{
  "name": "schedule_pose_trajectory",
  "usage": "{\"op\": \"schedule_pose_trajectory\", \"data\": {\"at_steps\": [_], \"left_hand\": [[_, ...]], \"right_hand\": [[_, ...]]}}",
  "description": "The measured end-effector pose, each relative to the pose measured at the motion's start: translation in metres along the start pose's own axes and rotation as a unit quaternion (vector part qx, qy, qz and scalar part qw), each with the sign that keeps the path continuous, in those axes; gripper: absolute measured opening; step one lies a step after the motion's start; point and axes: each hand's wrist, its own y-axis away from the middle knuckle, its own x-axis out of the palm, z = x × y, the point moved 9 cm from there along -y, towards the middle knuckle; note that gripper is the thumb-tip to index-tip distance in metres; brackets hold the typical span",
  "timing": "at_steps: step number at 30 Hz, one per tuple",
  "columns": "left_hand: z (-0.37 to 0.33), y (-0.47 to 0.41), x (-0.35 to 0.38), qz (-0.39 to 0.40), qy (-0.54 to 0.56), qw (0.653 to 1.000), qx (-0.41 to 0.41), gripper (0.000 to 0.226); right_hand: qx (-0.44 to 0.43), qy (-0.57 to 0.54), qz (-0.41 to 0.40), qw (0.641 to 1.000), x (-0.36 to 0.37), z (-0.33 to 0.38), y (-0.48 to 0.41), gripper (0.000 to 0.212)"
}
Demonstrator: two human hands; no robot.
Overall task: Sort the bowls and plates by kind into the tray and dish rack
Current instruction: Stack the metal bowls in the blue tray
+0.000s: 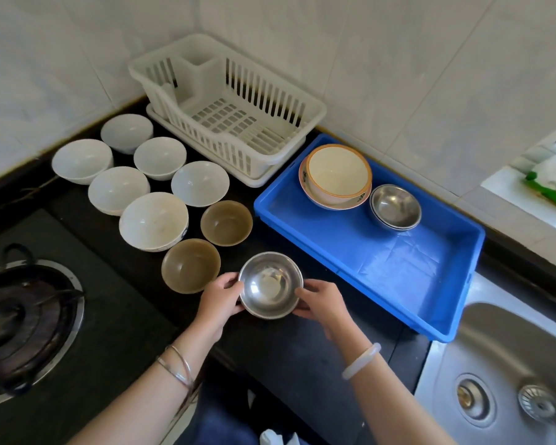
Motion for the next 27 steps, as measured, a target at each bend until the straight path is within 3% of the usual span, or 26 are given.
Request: {"op": "schedule_pose_trajectory", "data": {"at_steps": [4,8,17,23,27], "left_hand": [[-0.048,-0.001,0.036,0.055,-0.006,0.998,0.036,0.013],[-0.097,-0.008,0.084,0.095,-0.019,0.993,0.070,0.012],[-0.150,-0.038,0.224,0.166,-0.088,0.978,0.088,0.006],[-0.164,-0.059,0.300,0.168,-0.192,0.960,0.118,0.013],[-0.167,-0.067,0.325,0.124,-0.294,0.934,0.160,0.022]], "right_hand": [[-0.037,-0.065,-0.033,0.997,-0.035,0.032,0.001,0.019],[-0.059,-0.102,-0.077,0.990,-0.080,0.069,0.000,0.014],[-0.085,-0.125,-0.213,0.965,-0.199,0.105,-0.023,0.025],[-0.070,-0.121,-0.296,0.945,-0.263,0.104,-0.051,0.016],[-0.056,-0.100,-0.318,0.941,-0.280,0.103,-0.069,0.016]]}}
